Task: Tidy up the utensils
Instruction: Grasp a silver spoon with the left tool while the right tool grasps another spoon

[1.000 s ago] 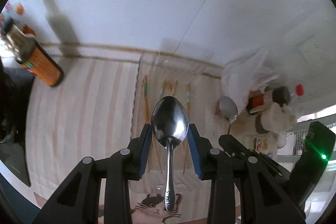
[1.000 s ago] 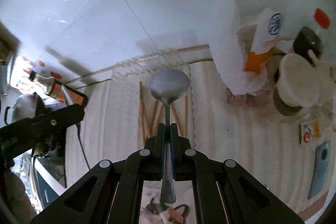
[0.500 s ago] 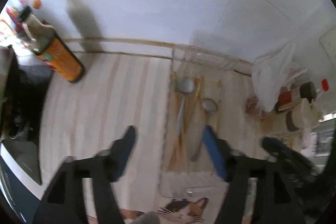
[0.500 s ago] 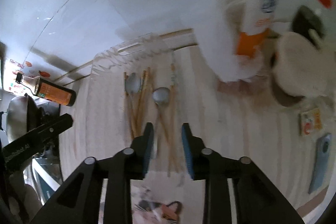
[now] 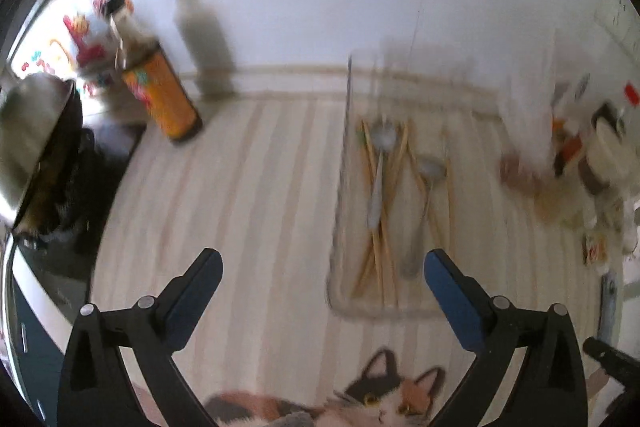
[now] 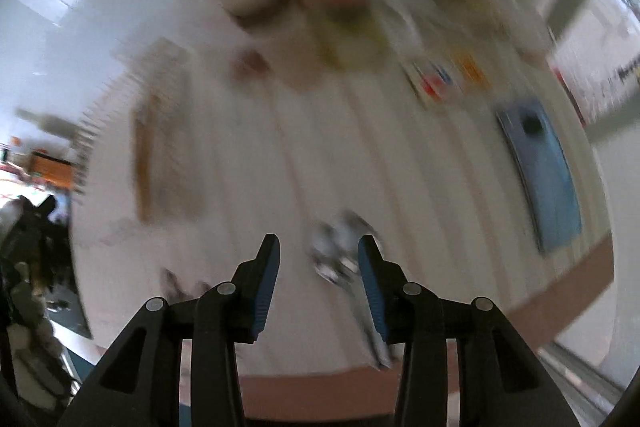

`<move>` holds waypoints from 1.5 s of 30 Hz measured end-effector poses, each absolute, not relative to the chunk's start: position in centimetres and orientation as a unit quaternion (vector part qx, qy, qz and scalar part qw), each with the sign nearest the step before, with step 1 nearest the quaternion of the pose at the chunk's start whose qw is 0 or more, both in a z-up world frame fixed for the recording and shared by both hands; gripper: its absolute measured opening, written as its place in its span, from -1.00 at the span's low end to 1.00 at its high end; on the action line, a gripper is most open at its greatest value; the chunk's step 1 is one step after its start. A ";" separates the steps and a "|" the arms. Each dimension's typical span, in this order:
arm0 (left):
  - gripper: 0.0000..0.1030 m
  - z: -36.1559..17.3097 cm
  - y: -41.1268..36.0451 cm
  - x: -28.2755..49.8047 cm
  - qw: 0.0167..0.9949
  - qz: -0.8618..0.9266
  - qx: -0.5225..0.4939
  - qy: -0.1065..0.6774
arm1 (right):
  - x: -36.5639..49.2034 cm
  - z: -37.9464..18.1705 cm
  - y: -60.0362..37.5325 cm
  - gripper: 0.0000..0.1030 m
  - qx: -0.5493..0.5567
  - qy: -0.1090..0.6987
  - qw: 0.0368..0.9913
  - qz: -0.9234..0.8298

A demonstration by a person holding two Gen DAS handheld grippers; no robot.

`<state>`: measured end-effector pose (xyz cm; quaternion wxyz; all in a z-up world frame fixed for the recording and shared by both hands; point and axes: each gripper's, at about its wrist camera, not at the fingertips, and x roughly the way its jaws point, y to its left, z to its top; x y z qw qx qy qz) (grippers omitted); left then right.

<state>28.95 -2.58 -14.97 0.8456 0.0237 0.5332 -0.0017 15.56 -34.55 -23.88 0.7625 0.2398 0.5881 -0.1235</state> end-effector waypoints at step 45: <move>-0.93 -27.0 -20.1 15.9 0.709 -0.147 0.145 0.674 | 4.2 -31.7 -38.4 -0.87 0.244 0.593 0.751 -0.157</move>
